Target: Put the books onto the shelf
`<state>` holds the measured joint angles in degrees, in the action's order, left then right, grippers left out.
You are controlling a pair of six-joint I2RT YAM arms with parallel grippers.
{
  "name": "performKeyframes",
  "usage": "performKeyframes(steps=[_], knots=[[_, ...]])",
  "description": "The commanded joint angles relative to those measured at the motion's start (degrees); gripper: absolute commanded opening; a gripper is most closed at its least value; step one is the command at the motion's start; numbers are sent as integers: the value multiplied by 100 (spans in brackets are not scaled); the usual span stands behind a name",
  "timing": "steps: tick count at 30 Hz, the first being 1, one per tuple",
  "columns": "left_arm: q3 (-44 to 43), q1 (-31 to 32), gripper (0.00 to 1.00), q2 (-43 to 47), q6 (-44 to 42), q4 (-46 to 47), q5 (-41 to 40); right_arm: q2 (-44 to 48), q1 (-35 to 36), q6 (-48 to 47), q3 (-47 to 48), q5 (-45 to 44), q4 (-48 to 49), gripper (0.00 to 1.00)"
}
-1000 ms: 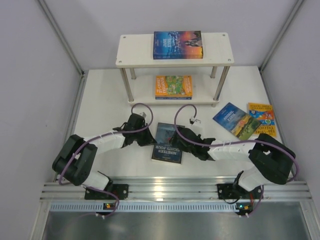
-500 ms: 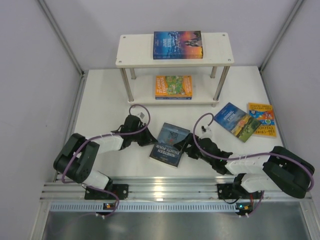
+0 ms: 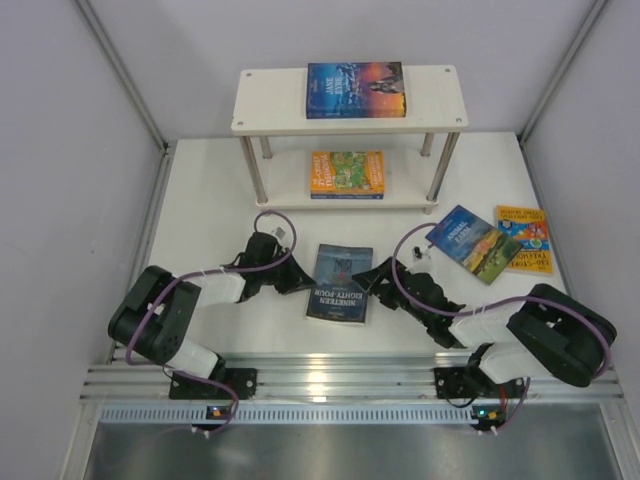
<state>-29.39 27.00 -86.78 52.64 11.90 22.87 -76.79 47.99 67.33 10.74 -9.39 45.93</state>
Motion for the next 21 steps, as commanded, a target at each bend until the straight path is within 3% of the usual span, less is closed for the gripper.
performKeyframes(steps=[1, 4, 7, 10, 11, 13, 17, 20, 21], knots=[[249, 288, 0, -313, 159, -557, 657, 16, 176, 764, 446, 1386, 2569, 79], [188, 297, 0, -348, 124, -663, 648, 24, 167, 851, 481, 1483, 2614, 78], [144, 297, 0, -339, 115, -698, 622, 33, 167, 826, 647, 1554, 2027, 77], [56, 288, 0, -296, 19, -891, 508, 94, 167, 599, 998, 1484, 448, 76], [38, 288, 0, -252, -8, -935, 481, 94, 185, 475, 1139, 1423, -749, 76], [-14, 288, 0, -190, -69, -1084, 385, 112, 237, 81, 1455, 1143, -1853, 75], [-128, 297, 0, -146, -175, -1364, 227, 226, 246, -202, 1659, 676, -2709, 67], [-269, 297, 3, -67, -316, -1681, 42, 463, 246, -475, 1809, 202, -3299, 37], [-409, 288, 7, -23, -360, -1795, -19, 612, 238, -484, 1782, 105, -3293, 18]])
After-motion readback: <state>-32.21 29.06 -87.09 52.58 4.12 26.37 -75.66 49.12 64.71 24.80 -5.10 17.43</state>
